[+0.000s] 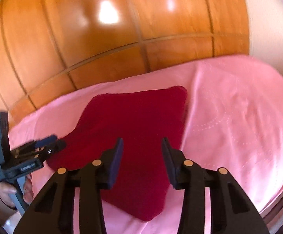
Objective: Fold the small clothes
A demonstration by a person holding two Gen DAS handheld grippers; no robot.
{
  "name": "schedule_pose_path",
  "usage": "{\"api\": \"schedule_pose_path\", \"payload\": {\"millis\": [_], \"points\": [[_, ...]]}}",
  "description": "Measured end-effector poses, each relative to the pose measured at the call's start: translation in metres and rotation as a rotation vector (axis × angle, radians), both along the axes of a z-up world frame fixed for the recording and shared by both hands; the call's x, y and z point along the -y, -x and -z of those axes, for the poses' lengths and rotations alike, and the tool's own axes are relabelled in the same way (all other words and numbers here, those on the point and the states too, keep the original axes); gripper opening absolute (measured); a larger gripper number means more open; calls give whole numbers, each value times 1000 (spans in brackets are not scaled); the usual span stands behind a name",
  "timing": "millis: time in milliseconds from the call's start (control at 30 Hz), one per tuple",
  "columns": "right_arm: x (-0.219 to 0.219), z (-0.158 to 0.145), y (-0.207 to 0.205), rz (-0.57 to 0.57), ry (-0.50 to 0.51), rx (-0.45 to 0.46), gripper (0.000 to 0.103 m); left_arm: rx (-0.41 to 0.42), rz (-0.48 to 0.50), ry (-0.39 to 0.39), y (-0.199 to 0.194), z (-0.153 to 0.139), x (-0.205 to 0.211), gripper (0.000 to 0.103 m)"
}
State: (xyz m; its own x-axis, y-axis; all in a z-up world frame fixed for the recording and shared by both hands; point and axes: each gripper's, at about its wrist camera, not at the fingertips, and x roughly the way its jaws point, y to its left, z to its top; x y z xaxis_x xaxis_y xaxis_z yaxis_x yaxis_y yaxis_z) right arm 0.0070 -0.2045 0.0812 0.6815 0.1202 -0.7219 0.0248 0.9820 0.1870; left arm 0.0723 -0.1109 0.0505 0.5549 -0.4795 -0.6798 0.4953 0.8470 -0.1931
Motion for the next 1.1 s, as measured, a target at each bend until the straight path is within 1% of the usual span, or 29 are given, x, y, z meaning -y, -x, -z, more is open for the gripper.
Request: {"api": "schedule_pose_path", "payload": {"millis": [67, 133, 200, 267, 367, 400, 467, 567, 600, 633, 667, 733, 867, 933, 1000, 1067, 1100], "points": [[-12, 16, 6, -1, 33, -42, 39, -15, -9, -56, -1, 9, 9, 57], [-23, 38, 10, 16, 79, -88, 39, -43, -11, -107, -6, 23, 13, 57], [-30, 53, 22, 21, 128, -94, 40, -52, -16, -138, -10, 37, 18, 57], [-38, 58, 30, 38, 185, -63, 40, -40, -23, -134, -7, 39, 16, 58], [-35, 55, 31, 64, 149, -68, 41, -45, -41, -111, -5, 36, 11, 58], [-30, 55, 25, 70, 142, -69, 41, -48, -47, -103, -4, 34, 9, 59], [-29, 52, 28, 74, 140, -70, 44, -23, -82, -108, 1, 28, 6, 70], [-30, 43, 31, 103, 120, -65, 61, 6, -122, -110, 10, 19, 0, 73], [-28, 40, 34, 130, 113, -62, 74, 17, -139, -111, 13, 16, -3, 73], [-29, 36, 32, 147, 102, -63, 79, 26, -151, -106, 17, 13, -6, 73], [-28, 35, 34, 160, 88, -63, 79, 32, -157, -100, 21, 9, -8, 74], [-27, 31, 38, 192, 73, -58, 87, 43, -173, -91, 30, 2, -13, 76], [-32, 21, 47, 226, 113, -42, 93, 76, -188, -91, 44, -9, -20, 76], [-35, 14, 49, 241, 120, -33, 98, 90, -203, -91, 51, -13, -25, 76], [-38, 8, 54, 272, 142, -15, 100, 99, -224, -88, 59, -17, -32, 77], [-40, 3, 57, 290, 153, -5, 101, 103, -248, -84, 64, -19, -36, 83], [-42, 1, 58, 297, 151, -1, 101, 111, -262, -81, 67, -21, -39, 83]]}}
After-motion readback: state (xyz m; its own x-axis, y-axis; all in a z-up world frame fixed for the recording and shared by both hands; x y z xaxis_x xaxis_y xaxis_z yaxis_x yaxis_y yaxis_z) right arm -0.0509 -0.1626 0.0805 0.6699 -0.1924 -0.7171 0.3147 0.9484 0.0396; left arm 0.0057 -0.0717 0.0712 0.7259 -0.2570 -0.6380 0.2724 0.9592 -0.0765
